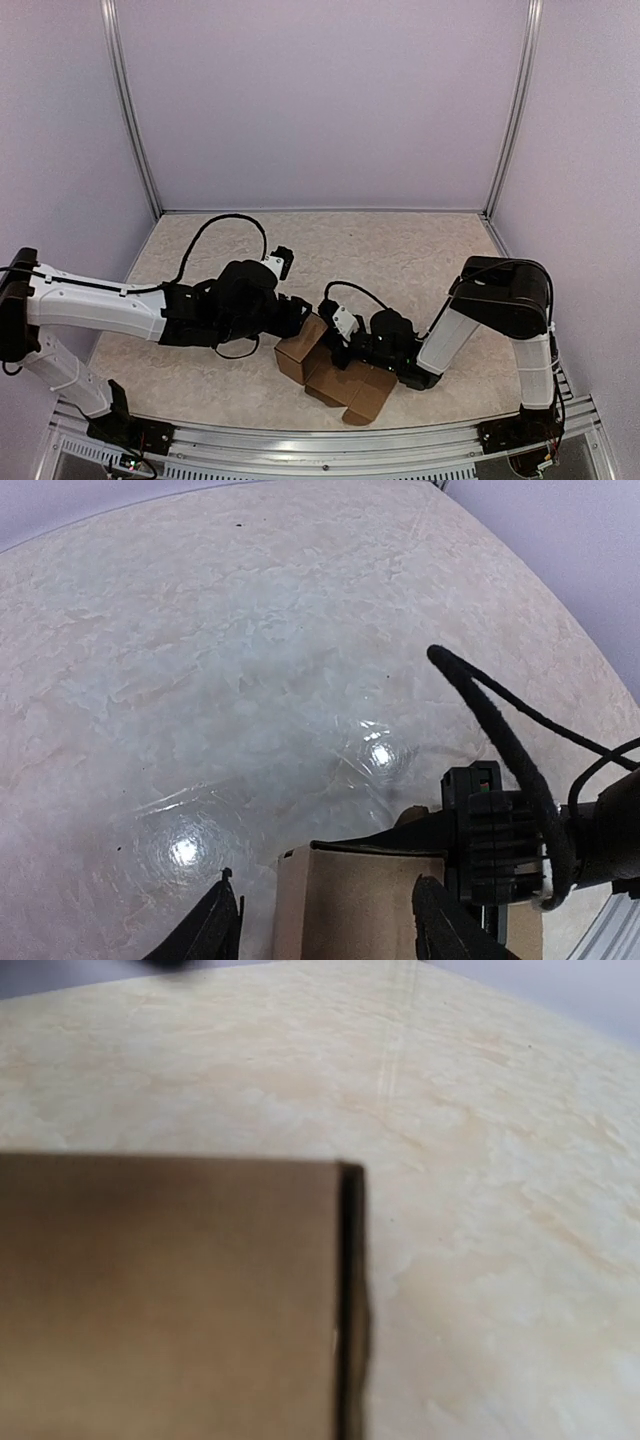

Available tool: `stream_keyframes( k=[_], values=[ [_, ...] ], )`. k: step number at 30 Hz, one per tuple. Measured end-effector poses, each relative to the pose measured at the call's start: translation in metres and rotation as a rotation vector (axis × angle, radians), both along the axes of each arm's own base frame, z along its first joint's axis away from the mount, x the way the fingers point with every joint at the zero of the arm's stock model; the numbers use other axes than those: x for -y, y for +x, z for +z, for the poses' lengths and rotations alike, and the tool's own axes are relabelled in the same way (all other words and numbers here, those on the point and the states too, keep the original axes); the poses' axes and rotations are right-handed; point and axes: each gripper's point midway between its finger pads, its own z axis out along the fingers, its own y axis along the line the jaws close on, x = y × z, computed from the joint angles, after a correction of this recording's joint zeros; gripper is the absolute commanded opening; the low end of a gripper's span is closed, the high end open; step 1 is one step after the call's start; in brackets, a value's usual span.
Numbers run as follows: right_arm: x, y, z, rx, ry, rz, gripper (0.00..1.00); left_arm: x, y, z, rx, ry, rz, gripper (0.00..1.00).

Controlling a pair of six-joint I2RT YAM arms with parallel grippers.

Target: Fold the paper box

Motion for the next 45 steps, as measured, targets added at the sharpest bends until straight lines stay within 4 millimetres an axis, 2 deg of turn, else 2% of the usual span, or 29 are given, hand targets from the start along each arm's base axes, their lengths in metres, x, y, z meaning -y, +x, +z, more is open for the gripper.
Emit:
stream_keyframes(
  k=[3, 6, 9, 11, 13, 18, 22, 27, 45],
  values=[
    [-0.001, -0.002, 0.001, 0.005, -0.001, 0.006, 0.0, -0.018, 0.002, 0.017, 0.016, -0.069, 0.034, 0.5],
    [-0.002, -0.003, 0.001, 0.008, -0.002, 0.011, 0.0, -0.036, 0.014, 0.021, 0.018, -0.131, 0.094, 0.43],
    [-0.003, -0.004, 0.001, 0.008, -0.002, 0.013, 0.0, -0.052, 0.023, 0.008, -0.022, -0.172, 0.139, 0.35],
    [-0.003, -0.005, 0.001, 0.009, -0.002, 0.016, 0.0, -0.058, 0.027, -0.007, -0.063, -0.193, 0.157, 0.28],
    [-0.004, -0.007, 0.001, 0.009, -0.002, 0.02, 0.0, -0.061, 0.03, -0.024, -0.114, -0.214, 0.165, 0.25],
    [-0.006, -0.009, 0.006, 0.014, -0.001, 0.026, 0.0, -0.048, 0.027, -0.07, -0.263, -0.256, 0.117, 0.25],
    [-0.006, -0.009, 0.011, 0.018, 0.003, 0.027, 0.0, -0.029, 0.018, -0.088, -0.344, -0.295, 0.046, 0.24],
    [-0.006, -0.009, 0.007, 0.009, -0.013, 0.025, 0.0, -0.018, 0.014, -0.089, -0.372, -0.338, 0.002, 0.24],
    [-0.004, -0.004, 0.002, -0.073, -0.038, -0.034, 0.0, -0.01, 0.012, -0.094, -0.373, -0.346, -0.035, 0.24]
  ],
)
